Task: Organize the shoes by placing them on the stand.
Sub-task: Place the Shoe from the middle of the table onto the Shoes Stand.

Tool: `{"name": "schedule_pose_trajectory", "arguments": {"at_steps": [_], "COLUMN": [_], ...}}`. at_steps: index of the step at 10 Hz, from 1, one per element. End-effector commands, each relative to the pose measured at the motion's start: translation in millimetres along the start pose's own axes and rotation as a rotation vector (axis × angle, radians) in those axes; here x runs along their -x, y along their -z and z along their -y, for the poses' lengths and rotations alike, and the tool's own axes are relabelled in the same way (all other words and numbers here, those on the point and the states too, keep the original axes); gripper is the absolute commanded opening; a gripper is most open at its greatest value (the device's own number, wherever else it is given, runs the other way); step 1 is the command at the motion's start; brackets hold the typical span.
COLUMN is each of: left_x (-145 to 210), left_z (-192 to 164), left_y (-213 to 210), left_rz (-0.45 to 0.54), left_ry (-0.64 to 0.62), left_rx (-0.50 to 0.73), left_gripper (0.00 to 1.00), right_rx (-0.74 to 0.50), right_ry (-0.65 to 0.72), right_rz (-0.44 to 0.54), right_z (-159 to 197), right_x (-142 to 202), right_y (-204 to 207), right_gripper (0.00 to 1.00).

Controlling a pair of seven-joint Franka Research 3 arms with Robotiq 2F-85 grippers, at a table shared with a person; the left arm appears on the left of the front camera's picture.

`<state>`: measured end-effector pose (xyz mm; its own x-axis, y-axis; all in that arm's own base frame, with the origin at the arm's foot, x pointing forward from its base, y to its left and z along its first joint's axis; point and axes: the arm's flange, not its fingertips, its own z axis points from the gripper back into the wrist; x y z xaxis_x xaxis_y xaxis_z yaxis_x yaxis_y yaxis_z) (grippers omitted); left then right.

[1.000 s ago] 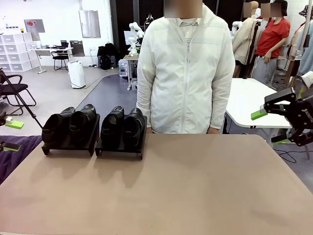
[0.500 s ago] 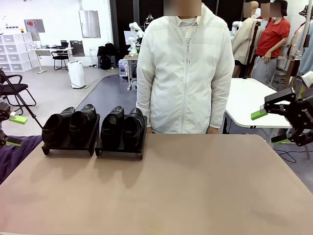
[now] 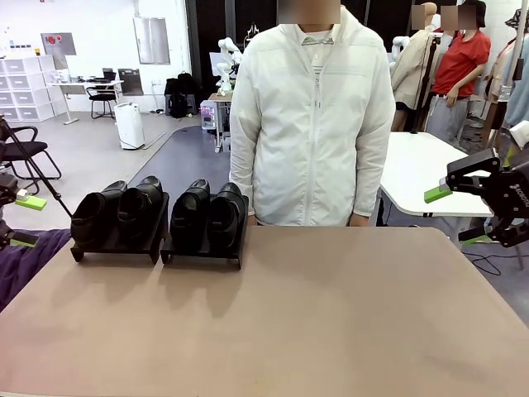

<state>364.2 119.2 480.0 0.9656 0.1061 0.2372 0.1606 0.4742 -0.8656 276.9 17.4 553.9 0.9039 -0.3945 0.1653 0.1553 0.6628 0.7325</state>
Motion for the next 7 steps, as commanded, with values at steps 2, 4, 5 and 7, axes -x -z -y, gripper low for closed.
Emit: {"name": "schedule_pose_trajectory", "arguments": {"at_steps": [2, 4, 5, 7], "left_x": [0.2, 0.2, 0.2, 0.2], "left_z": [1.1, 1.1, 1.1, 1.1], "left_y": [-3.1, -3.1, -3.1, -3.1], "left_rz": [-0.018, -0.018, -0.018, -0.018], "left_ry": [-0.014, -0.014, -0.014, -0.014], "left_rx": [-0.004, -0.004, -0.004, -0.004], "left_gripper": [1.0, 1.0, 1.0, 1.0], "right_rx": [-0.019, -0.019, -0.019, -0.019], "right_ry": [0.006, 0.006, 0.006, 0.006], "right_rz": [-0.005, -0.005, -0.005, -0.005], "right_z": [-0.4, -0.4, -0.4, -0.4], "right_x": [0.2, 0.2, 0.2, 0.2], "right_y": [-1.8, -1.8, -1.8, -1.8], "right_gripper": [1.0, 1.0, 1.0, 1.0]}}
